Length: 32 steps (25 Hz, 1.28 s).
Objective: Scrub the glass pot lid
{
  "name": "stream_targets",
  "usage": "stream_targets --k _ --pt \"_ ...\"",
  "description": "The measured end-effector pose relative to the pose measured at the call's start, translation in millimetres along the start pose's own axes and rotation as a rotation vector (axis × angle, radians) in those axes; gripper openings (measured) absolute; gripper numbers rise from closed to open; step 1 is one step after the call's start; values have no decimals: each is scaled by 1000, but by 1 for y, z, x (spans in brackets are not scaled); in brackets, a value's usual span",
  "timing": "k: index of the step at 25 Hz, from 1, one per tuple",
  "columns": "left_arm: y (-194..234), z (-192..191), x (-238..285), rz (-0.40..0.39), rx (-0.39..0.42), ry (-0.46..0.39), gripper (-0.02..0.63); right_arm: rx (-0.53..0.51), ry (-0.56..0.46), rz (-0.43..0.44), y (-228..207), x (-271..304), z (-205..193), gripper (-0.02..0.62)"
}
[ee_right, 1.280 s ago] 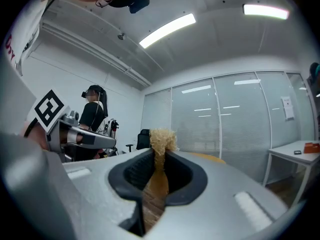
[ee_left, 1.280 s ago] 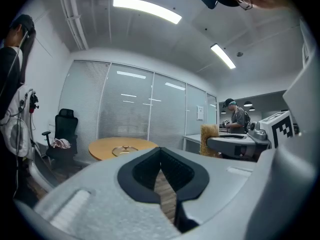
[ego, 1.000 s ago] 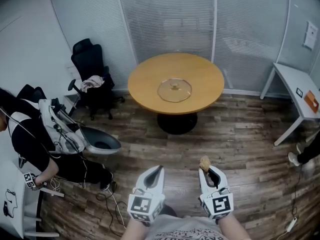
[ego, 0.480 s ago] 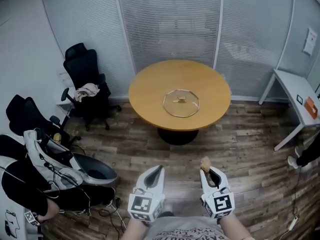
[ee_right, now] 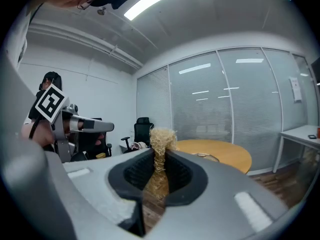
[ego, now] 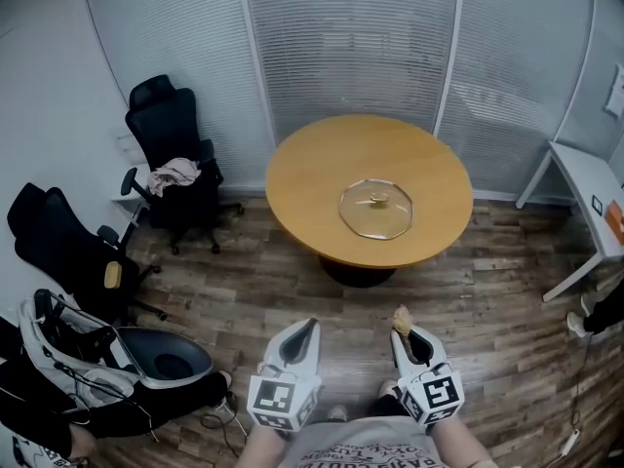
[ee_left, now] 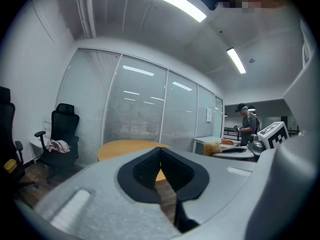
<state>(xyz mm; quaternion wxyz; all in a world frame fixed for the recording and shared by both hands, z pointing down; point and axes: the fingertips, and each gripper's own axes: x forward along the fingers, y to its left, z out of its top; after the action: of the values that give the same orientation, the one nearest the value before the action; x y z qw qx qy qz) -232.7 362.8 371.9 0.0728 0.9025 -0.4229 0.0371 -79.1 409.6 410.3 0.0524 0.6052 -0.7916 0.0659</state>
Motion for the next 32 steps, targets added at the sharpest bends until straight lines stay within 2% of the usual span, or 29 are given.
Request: stream_targets --k 4,10,13,15,18,25,32 --pt "6 -22 61 47 16 19 6 14 1 40 -48 49 -24 58" --pt "28 -38 132 139 36 29 8 1 -23 110 -110 122 -32 58" --pt "37 -6 142 176 27 11 8 -23 -19 128 -122 140 0 58" --pt "39 23 150 184 23 -4 8 -43 -17 135 -128 147 30 58" --pt "31 36 198 182 30 -2 8 -61 -19 151 -168 172 46 58" --pt "16 35 311 178 26 49 6 -77 43 147 -267 232 44 58" --pt "28 23 373 182 1 107 8 -29 128 131 -318 277 25 58"
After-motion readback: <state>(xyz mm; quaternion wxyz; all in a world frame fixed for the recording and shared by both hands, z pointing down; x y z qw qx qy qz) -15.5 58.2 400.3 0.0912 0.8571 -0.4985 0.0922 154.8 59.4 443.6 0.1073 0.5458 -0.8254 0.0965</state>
